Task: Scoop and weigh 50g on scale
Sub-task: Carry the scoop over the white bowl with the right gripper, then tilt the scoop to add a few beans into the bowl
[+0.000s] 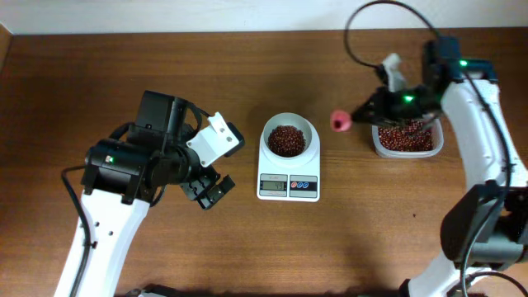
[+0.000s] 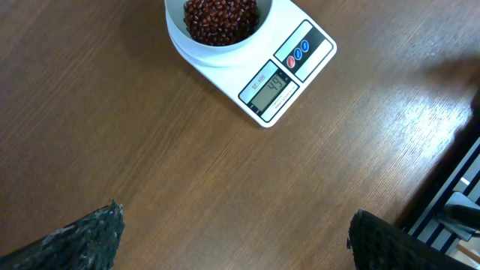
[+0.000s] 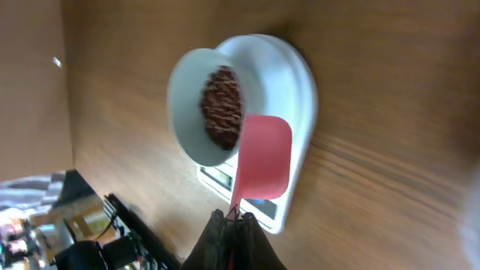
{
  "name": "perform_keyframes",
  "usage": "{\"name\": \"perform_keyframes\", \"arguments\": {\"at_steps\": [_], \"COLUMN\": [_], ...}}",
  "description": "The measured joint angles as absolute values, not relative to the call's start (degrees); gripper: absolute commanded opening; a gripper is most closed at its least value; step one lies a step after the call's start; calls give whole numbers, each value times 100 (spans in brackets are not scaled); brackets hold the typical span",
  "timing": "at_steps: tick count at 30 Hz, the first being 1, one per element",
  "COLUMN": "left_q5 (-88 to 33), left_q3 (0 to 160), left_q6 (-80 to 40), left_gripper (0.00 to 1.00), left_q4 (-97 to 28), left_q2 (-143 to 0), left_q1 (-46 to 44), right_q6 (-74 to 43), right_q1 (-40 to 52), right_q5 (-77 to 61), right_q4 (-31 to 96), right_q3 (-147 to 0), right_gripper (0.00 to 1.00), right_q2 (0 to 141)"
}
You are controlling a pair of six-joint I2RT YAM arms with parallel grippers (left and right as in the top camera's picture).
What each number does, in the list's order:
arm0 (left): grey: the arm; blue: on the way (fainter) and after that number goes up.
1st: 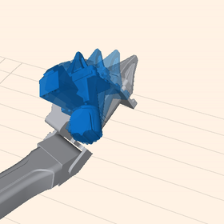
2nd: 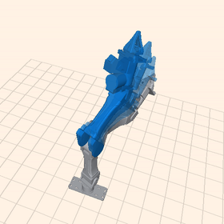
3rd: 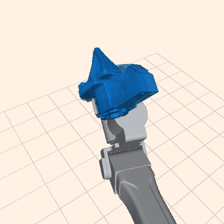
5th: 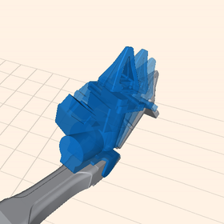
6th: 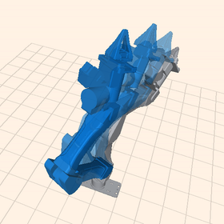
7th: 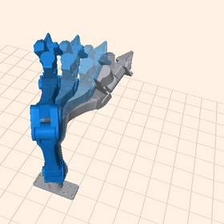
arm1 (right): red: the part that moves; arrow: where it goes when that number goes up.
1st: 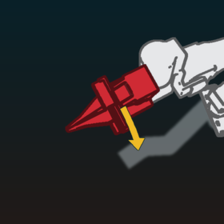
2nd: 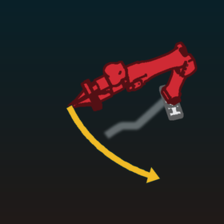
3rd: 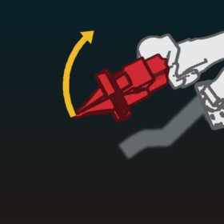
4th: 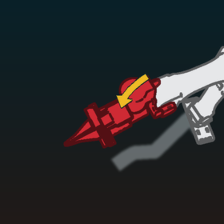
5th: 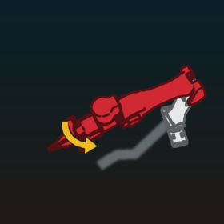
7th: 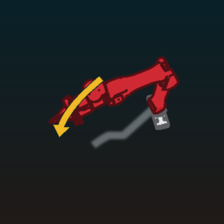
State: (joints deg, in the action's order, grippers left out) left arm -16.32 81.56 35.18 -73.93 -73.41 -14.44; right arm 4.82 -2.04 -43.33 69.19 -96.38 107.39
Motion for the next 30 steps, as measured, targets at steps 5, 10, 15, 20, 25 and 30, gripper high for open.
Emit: {"name": "perform_keyframes", "arguments": {"at_steps": [5, 10, 15, 20, 25, 30], "left_q5": [-1632, -1632, -1632, -1632, -1632, -1632], "left_q3": [8156, 8156, 8156, 8156, 8156, 8156], "left_q6": [3518, 3518, 3518, 3518, 3518, 3518], "left_gripper": [99, 99, 99, 99, 99, 99], "left_q4": [-7393, -7393, -7393, -7393, -7393, -7393], "left_q2": [-7341, -7341, -7341, -7341, -7341, -7341], "left_q1": [-1444, -1444, -1444, -1444, -1444, -1444], "right_q6": [443, 447, 451, 808, 742, 742], "right_q1": [961, 1584, 1590, 1592, 1592, 1592], "right_q5": [-3671, -2346, -2189, -2523, -2294, -2294], "right_q4": [6484, 6396, 6335, 6296, 6287, 6250], "right_q3": [-10044, -10044, -10044, -10044, -10044, -10044], "right_gripper": [4, 4, 4, 4, 4, 4], "right_q2": [10724, 10724, 10724, 10724, 10724, 10724]}}
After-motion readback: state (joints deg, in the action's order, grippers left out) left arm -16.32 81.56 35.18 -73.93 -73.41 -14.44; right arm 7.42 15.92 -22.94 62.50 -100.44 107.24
